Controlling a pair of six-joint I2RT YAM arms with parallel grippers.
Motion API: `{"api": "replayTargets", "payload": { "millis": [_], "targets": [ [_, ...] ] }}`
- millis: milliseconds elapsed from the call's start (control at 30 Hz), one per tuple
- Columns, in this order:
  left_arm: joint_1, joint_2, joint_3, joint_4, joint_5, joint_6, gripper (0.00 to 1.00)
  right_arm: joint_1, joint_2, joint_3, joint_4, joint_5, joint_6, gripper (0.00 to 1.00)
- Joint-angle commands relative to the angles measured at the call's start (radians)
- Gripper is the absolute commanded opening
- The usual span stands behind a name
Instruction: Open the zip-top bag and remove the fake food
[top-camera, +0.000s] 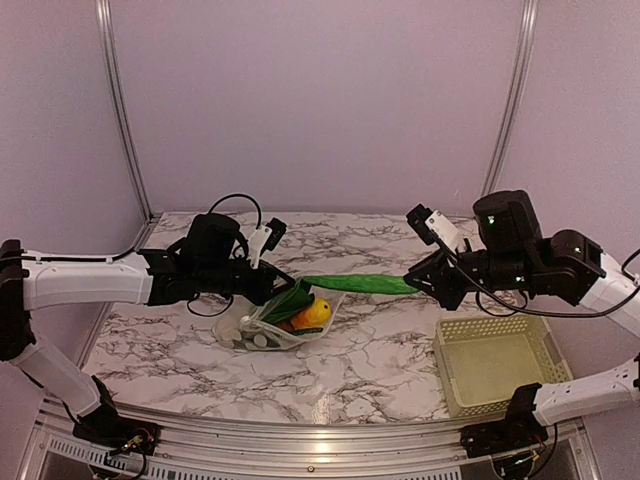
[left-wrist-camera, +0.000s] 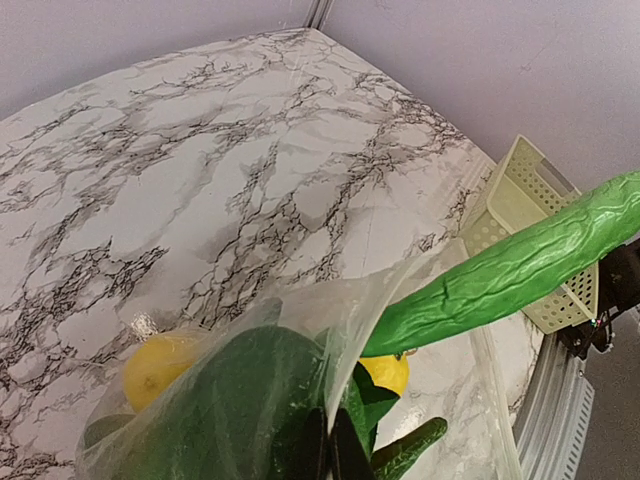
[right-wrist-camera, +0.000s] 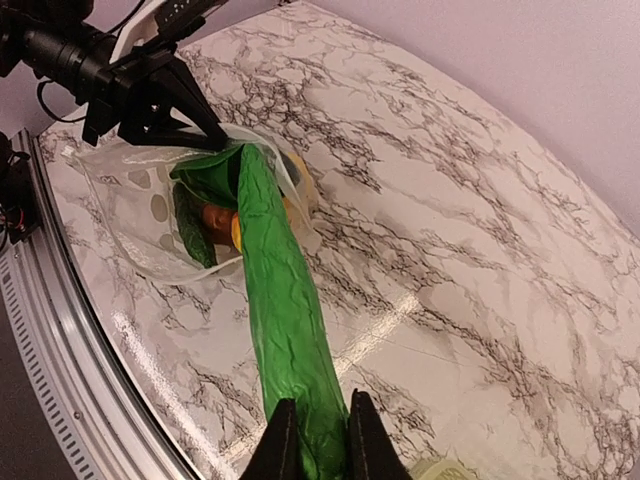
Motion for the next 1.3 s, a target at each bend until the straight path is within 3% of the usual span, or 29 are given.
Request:
{"api": "replayTargets", "payload": {
  "millis": [0, 433, 733, 1000, 1267],
  "targets": [
    [0.017, 0.033, 0.008, -0.001, 0.004, -0.017, 0.0, -0.008, -0.075, -0.02, -0.061, 0.109, 0.124, 0.0],
    [0.041, 0.058, 0.019, 0.007, 0.019, -0.041, 0.0, -0.006, -0.223, -0.088, -0.167, 0.367, 0.399, 0.0],
    [0.057, 0.074, 0.024, 0.011, 0.034, -0.054, 0.0, 0.028, -0.289, -0.168, -0.246, 0.558, 0.718, 0.0],
    [0.067, 0.083, 0.029, 0.011, 0.042, -0.06, 0.0, 0.092, -0.24, -0.188, -0.439, 0.77, 1.025, 0.0],
    [0.071, 0.089, 0.033, 0.008, 0.048, -0.061, 0.0, 0.116, -0.3, -0.347, -0.337, 0.798, 1.13, 0.0]
  ]
}}
